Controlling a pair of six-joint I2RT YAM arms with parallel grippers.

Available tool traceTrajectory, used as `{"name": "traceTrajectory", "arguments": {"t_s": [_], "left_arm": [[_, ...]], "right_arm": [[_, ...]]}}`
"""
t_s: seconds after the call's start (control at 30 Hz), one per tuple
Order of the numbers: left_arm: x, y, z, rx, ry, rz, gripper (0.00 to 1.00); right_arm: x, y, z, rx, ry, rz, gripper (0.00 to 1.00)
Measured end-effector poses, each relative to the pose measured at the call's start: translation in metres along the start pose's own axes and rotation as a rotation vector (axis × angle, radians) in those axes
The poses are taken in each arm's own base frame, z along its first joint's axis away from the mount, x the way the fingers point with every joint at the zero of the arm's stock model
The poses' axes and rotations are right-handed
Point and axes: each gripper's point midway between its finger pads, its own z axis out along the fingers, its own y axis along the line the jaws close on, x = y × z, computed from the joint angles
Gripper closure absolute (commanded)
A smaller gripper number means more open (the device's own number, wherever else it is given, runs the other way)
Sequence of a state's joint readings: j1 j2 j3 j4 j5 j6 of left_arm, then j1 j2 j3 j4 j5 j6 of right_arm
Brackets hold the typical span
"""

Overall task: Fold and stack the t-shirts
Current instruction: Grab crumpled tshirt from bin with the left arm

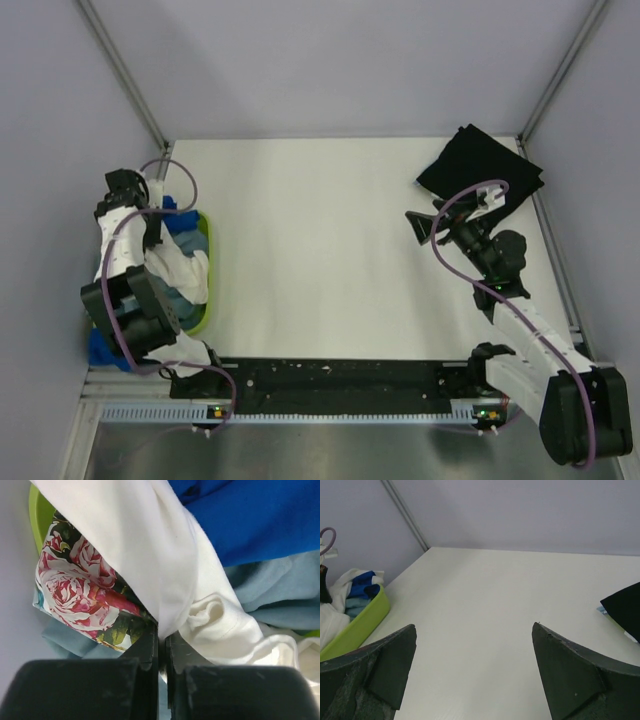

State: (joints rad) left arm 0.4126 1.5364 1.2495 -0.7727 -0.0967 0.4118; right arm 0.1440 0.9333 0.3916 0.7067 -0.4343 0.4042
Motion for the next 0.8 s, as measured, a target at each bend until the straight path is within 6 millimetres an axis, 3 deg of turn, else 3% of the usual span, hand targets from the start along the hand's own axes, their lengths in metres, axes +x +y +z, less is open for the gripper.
{"name": "traceTrajectory", "arguments": {"t_s": [0.1,0.2,0.27,0.37,0.47,0.57,0.8], "left_arm": [[-0.003,-0.001,-0.006,0.009,-0.015,-0.004,1.0],[-0.009,0.001,-0.025,0.004,-0.065,-0.006,1.0],[-0.018,0.004,-0.046,-0.01,-0.119,-0.008,1.0],[-0.043,0.011,-0.092,-0.04,-0.25,-0.001,1.0],[-0.078,0.004,-0.157,-0.048,-0.418,0.062,1.0],[-0.106,-0.019,-0.233,-0.01,-0.625,0.154,1.0],[-0.123,-0.035,-0.416,0.104,-1.122,0.177,1.0]], "right_arm": [[0.001,-0.001,-0.001,0.005,0.004,0.001,0.05],[0.003,-0.002,-0.001,0.012,0.012,0.005,0.05],[0.003,-0.002,-0.001,0.012,0.013,0.006,0.05],[0.004,-0.002,-0.001,0.011,0.016,0.009,0.05],[0.006,-0.002,0.0,0.007,0.021,0.011,0.05],[0.006,-0.001,0.0,0.0,0.023,0.011,0.05],[0.007,0.002,-0.001,-0.016,0.032,0.021,0.05]]}}
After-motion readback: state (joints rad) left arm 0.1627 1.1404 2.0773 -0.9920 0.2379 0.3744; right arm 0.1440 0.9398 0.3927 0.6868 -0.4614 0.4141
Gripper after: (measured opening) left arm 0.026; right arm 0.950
